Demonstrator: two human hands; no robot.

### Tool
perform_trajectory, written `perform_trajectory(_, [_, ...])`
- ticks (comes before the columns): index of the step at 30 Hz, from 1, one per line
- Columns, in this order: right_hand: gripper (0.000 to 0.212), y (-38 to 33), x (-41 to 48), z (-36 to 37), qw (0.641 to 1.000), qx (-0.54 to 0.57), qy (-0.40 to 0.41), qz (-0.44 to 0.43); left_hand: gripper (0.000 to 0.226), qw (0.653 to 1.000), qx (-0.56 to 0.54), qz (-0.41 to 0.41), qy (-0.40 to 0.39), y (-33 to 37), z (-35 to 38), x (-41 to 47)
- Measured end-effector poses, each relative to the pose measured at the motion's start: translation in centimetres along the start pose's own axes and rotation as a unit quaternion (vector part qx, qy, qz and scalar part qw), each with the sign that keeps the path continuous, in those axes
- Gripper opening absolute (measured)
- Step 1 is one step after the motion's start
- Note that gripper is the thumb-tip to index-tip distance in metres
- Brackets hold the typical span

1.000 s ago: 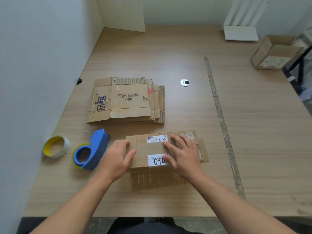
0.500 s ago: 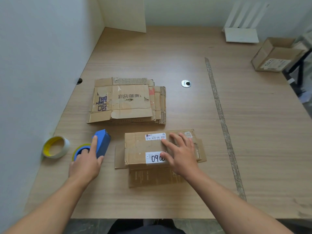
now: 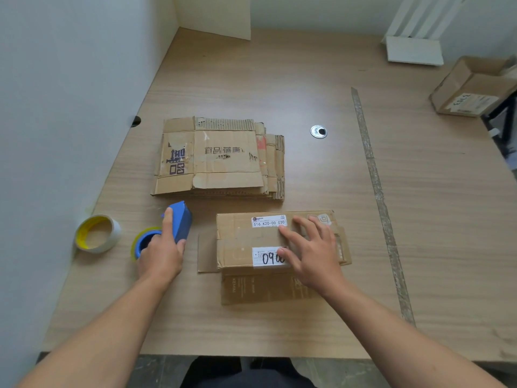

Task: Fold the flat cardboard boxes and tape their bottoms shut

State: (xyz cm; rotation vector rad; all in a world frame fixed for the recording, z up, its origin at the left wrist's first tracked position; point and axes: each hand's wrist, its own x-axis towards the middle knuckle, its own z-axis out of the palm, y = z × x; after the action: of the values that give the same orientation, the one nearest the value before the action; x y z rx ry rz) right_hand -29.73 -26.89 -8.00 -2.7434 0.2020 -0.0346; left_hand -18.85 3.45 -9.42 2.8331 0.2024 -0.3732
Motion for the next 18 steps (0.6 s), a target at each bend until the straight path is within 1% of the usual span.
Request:
perform_trajectory(4, [0.060, 0.1, 0.0, 0.0, 1.000, 0.012, 0.009, 0.002, 0.076, 0.999, -0.017, 0.033, 0.009, 0.2, -1.9, -1.0])
perform_trajectory(7, [0.064, 0.0, 0.2, -0.1, 1.000, 0.014, 0.009, 0.006, 0.078, 0.993, -0.036, 0.103, 0.033, 0.5, -4.2, -2.2])
perform_trajectory(11, [0.073, -0.3, 0.3, -0.8, 0.999, 0.018, -0.027, 0.026, 0.079, 0.975, -0.065, 0.205, 0.054, 0.9, -7.0, -3.7])
perform_trajectory(13, [0.076, -0.5, 0.3, -1.1, 0.998, 0.026, -0.039, 0.034, 0.075, 0.956, -0.069, 0.277, 0.064, 1.3, -8.1, -4.2])
perform_trajectory(15, [0.078, -0.6, 0.4, -1.5, 0.997, 0.044, -0.048, 0.042, 0.071, 0.926, -0.046, 0.367, 0.078, 2.2, -8.7, -4.6])
perform_trajectory(16, [0.077, -0.6, 0.4, -1.6, 0.996, 0.066, -0.047, 0.048, 0.071, 0.910, -0.036, 0.406, 0.075, 2.8, -8.9, -4.7])
perform_trajectory(18, [0.071, -0.5, 0.4, -2.2, 0.987, 0.143, -0.038, 0.067, 0.072, 0.883, -0.022, 0.467, 0.042, 4.0, -8.8, -4.8])
